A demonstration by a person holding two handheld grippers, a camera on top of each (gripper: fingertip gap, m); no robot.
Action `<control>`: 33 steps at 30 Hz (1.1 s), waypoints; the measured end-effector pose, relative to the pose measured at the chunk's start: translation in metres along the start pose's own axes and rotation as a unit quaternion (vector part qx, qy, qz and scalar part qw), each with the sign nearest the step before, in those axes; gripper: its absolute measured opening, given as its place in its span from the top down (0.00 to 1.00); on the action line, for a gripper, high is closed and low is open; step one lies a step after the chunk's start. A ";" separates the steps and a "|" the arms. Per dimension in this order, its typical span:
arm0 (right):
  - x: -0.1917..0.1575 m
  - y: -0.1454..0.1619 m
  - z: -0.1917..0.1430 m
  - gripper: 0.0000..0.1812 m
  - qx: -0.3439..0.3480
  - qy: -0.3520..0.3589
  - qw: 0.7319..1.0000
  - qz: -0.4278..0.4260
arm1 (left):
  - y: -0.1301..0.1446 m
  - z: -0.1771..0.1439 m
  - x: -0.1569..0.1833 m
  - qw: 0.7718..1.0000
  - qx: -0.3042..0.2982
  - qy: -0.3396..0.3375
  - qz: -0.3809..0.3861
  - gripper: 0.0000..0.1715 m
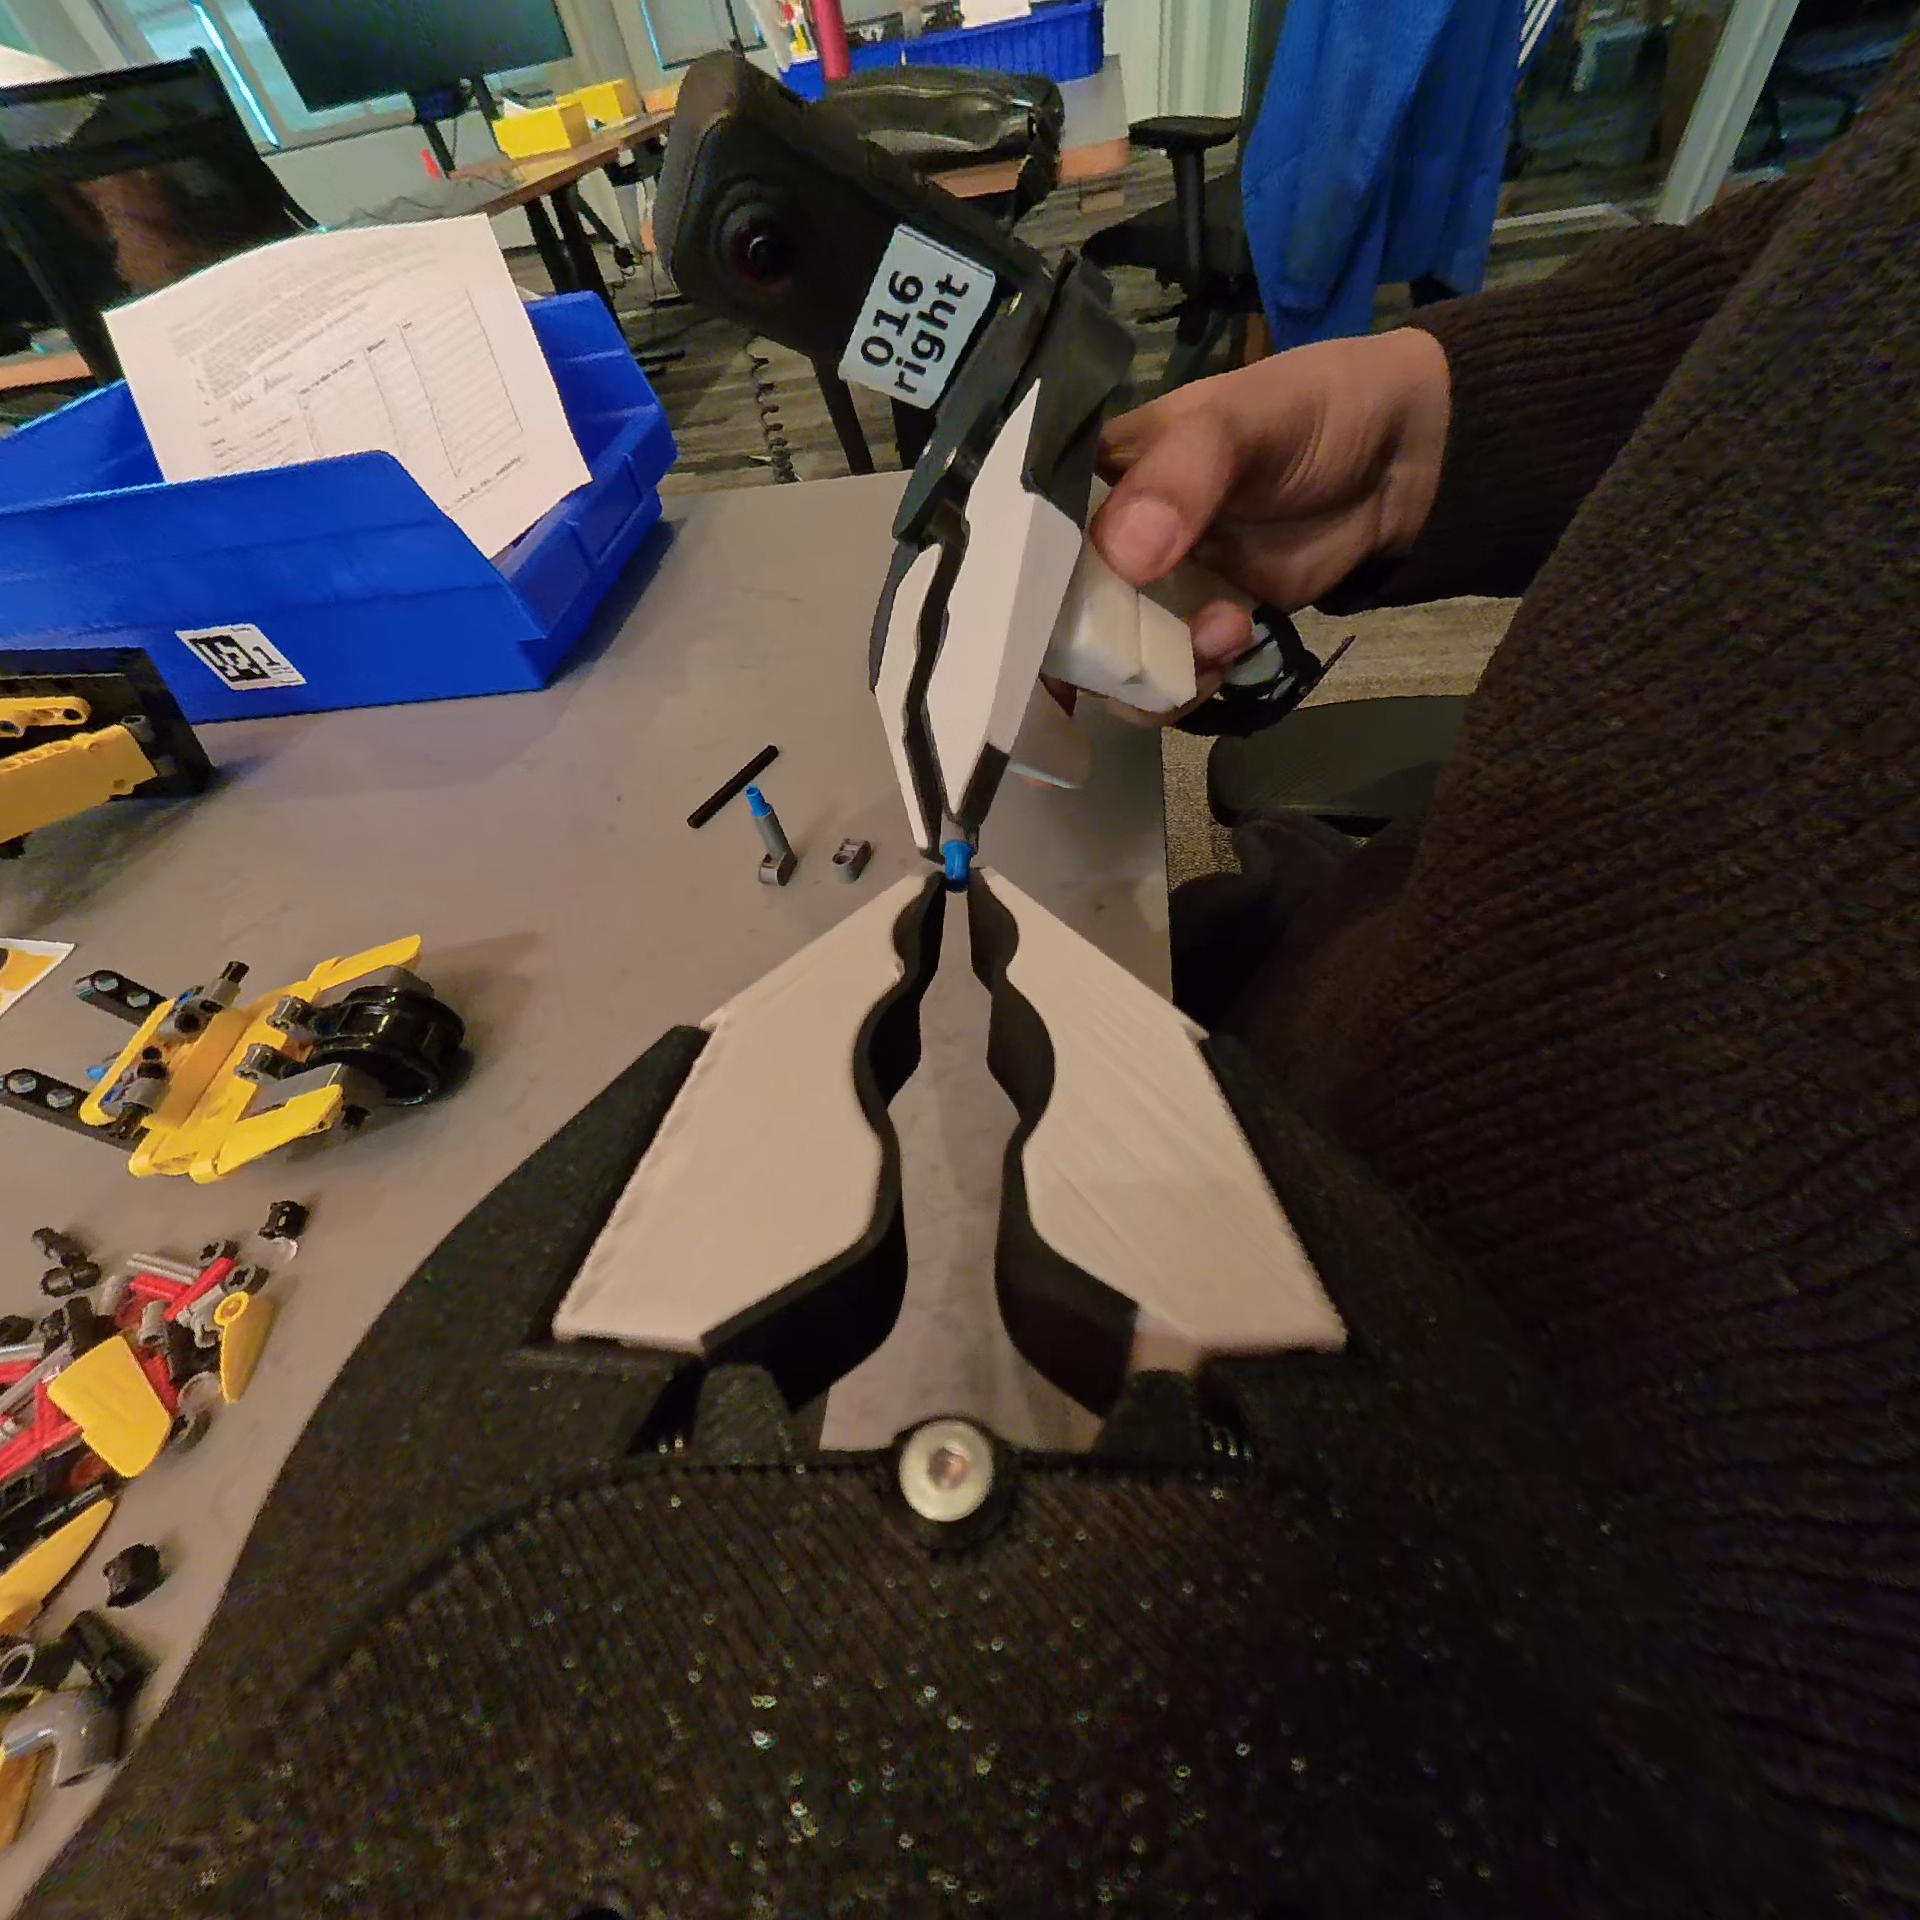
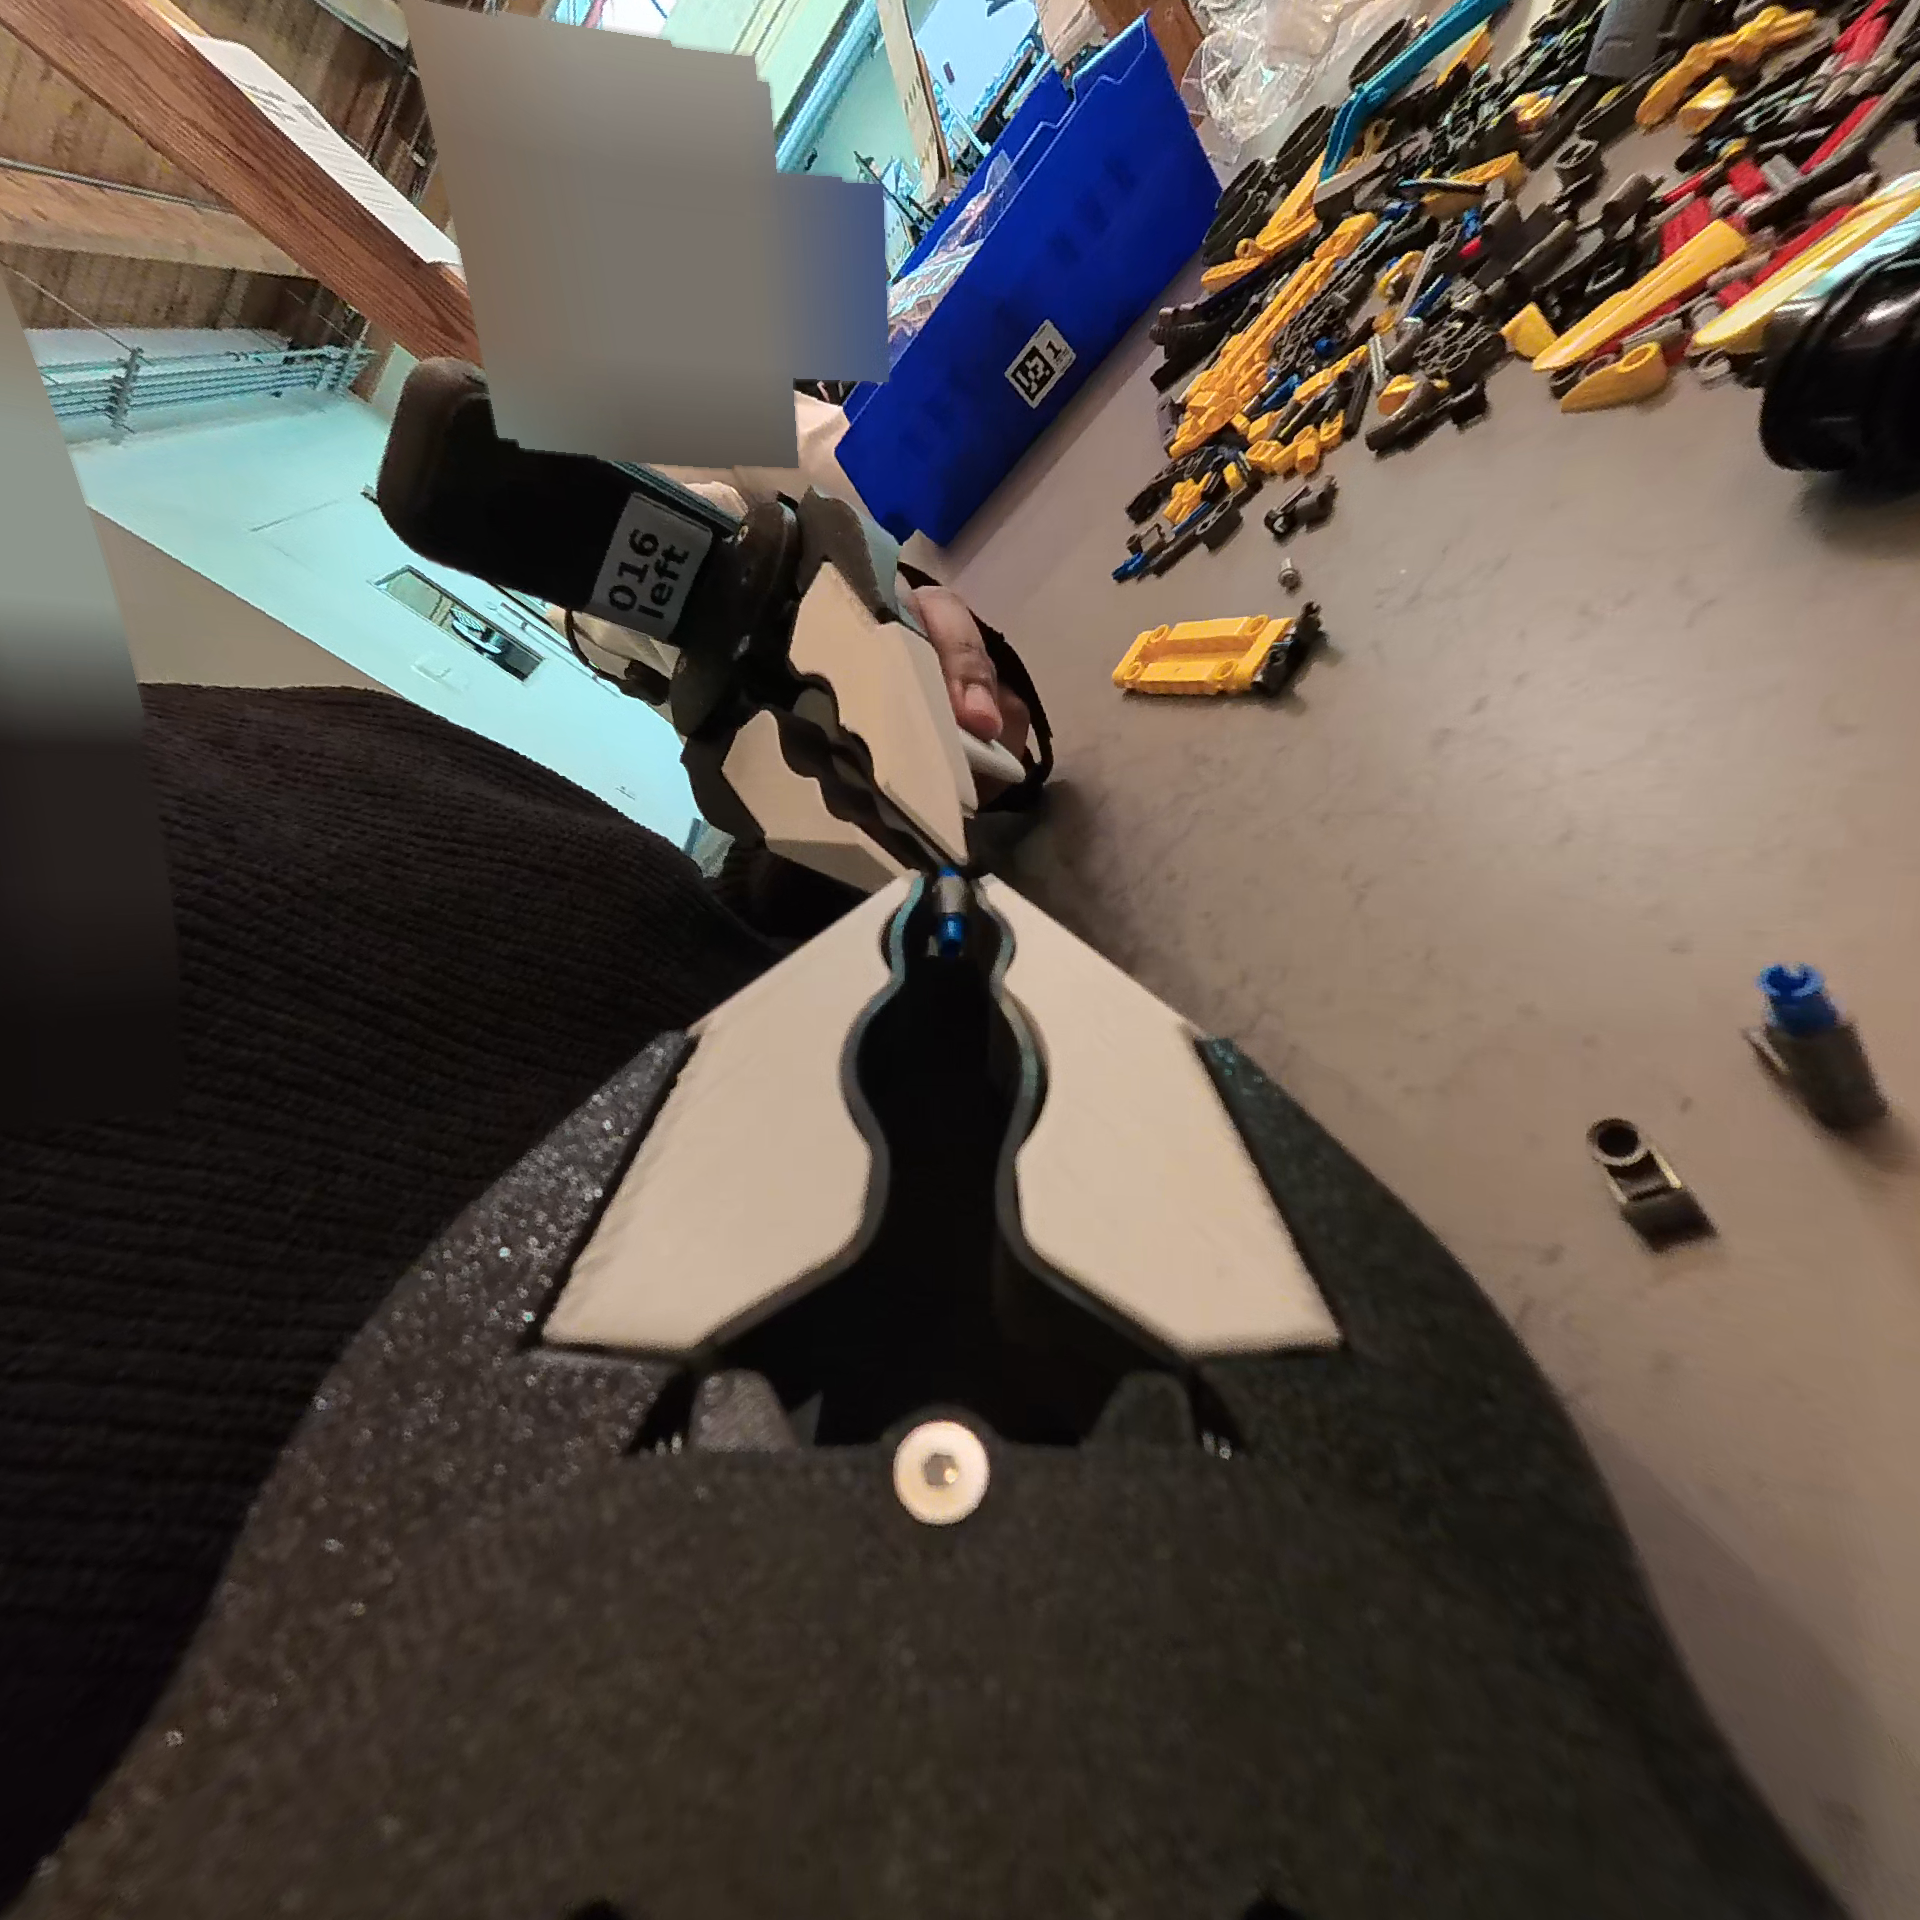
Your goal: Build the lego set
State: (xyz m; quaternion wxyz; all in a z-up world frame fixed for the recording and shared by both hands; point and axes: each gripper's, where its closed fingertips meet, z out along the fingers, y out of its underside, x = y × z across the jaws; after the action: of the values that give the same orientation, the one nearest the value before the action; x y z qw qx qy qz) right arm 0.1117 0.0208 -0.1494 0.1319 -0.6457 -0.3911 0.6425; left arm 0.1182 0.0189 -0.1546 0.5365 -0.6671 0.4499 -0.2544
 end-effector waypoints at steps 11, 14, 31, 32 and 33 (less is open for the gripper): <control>0.002 -0.007 -0.005 0.97 0.003 0.041 0.998 -0.040 | -0.005 -0.002 -0.006 1.000 0.019 -0.018 -0.011 0.87; 0.014 -0.014 -0.018 0.97 -0.014 0.109 0.991 -0.075 | -0.012 -0.007 -0.019 0.997 0.048 -0.039 -0.053 0.81; 0.087 0.005 -0.064 0.97 -0.341 0.347 0.850 -0.201 | -0.031 -0.028 -0.043 0.963 0.170 -0.022 -0.207 0.81; 0.087 0.005 -0.063 0.97 -0.343 0.347 0.850 -0.199 | -0.031 -0.028 -0.044 0.962 0.172 -0.021 -0.210 0.81; 0.088 0.005 -0.063 0.97 -0.346 0.347 0.849 -0.198 | -0.031 -0.029 -0.044 0.961 0.174 -0.019 -0.213 0.81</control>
State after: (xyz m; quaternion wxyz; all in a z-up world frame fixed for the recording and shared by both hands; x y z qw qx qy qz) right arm 0.1606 0.0976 -0.2076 0.1515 -0.7396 -0.6359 0.1602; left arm 0.0844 0.0441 -0.1105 0.5863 -0.6488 0.2362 -0.4238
